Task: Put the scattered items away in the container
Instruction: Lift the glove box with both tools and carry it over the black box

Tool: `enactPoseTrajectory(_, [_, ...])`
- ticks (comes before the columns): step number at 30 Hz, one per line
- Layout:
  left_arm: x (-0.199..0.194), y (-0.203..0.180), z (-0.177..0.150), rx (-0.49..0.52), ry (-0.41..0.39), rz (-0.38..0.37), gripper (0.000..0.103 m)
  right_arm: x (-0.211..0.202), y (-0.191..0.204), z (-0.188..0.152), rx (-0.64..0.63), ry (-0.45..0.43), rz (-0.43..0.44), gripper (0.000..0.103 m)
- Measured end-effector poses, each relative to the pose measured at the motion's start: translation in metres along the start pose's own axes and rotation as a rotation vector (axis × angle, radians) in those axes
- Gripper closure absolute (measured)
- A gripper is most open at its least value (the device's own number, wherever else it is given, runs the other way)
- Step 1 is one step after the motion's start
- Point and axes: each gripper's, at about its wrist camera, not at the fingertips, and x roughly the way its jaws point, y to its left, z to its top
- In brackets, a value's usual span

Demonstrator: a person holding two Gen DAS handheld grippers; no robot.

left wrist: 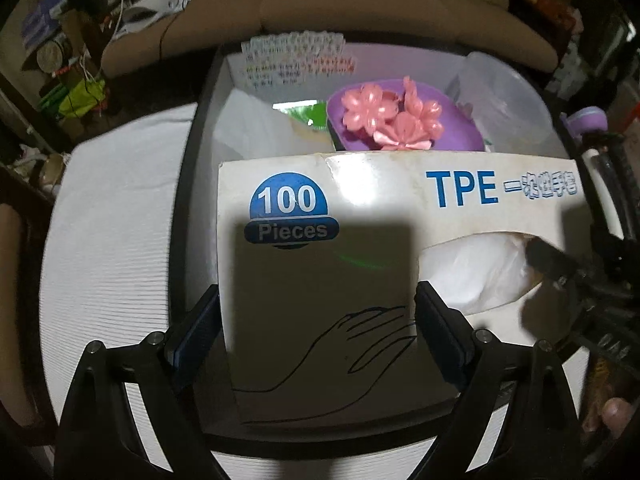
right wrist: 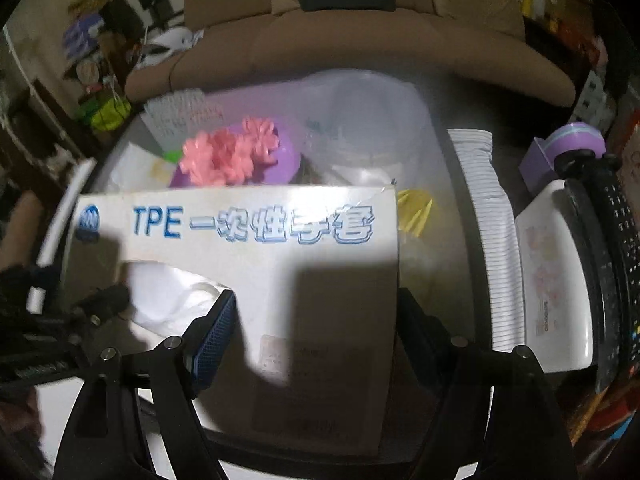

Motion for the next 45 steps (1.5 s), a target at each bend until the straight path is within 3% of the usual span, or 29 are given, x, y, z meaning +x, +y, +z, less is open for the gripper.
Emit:
enactPoseTrajectory(4, [0.008,-0.004,0.001,0.0,0.027,0.04,0.01,0.004,0.004,-0.001,-0.029,0.002,-0.033,0.021])
enactPoseTrajectory(7, [0.002,0.002,0.004,0.002,0.055,0.011,0.009,0.0,-0.001,0.004,-0.029,0.039,-0.001,0.02])
enactPoseTrajectory(13, [-0.038,0.005,-0.004,0.086,-0.002,0.004,0.002,-0.043,0.005,0.002,-0.124,-0.02,-0.01,0.007])
enactPoseTrajectory(16, [-0.03,0.003,-0.004,0.111,-0.002,0.029,0.0,-0.035,0.007,0.001,-0.152,0.014,-0.042,0.005])
enactPoseTrajectory(19, [-0.025,0.005,-0.002,0.042,0.023,-0.001,0.0,-0.026,0.001,0.005,-0.096,0.032,-0.019,0.004])
enactPoseTrajectory(25, [-0.039,0.017,-0.009,-0.001,-0.044,-0.082,0.0,-0.021,-0.003,0.006,-0.077,0.004,-0.014,0.004])
enactPoseTrajectory(30, [-0.061,0.004,-0.02,0.033,-0.147,-0.057,0.0,-0.025,-0.014,0.004,0.016,-0.042,0.073,0.004])
enactPoseTrajectory(33, [-0.072,0.002,-0.011,0.036,-0.208,-0.02,0.0,-0.041,-0.017,0.009,0.042,-0.101,0.092,0.004])
enactPoseTrajectory(37, [-0.082,0.02,0.009,-0.039,-0.292,-0.002,0.0,-0.076,-0.023,0.022,0.06,-0.253,0.148,0.005])
enactPoseTrajectory(38, [-0.083,0.026,0.014,-0.063,-0.311,-0.019,0.001,-0.08,-0.023,0.024,0.062,-0.277,0.173,0.006])
enactPoseTrajectory(39, [-0.081,0.03,0.016,-0.08,-0.31,-0.046,0.004,-0.081,-0.023,0.026,0.065,-0.288,0.214,0.022])
enactPoseTrajectory(40, [-0.076,0.034,0.019,-0.097,-0.292,-0.083,0.015,-0.076,-0.023,0.029,0.074,-0.272,0.262,0.048])
enactPoseTrajectory(42, [-0.063,0.038,0.023,-0.12,-0.241,-0.15,0.037,-0.054,-0.021,0.033,0.102,-0.192,0.293,0.069])
enactPoseTrajectory(43, [-0.055,0.038,0.024,-0.125,-0.215,-0.169,0.043,-0.04,-0.019,0.034,0.108,-0.149,0.273,0.07])
enactPoseTrajectory(45, [-0.041,0.037,0.026,-0.118,-0.18,-0.158,0.044,-0.022,-0.017,0.033,0.107,-0.108,0.228,0.072])
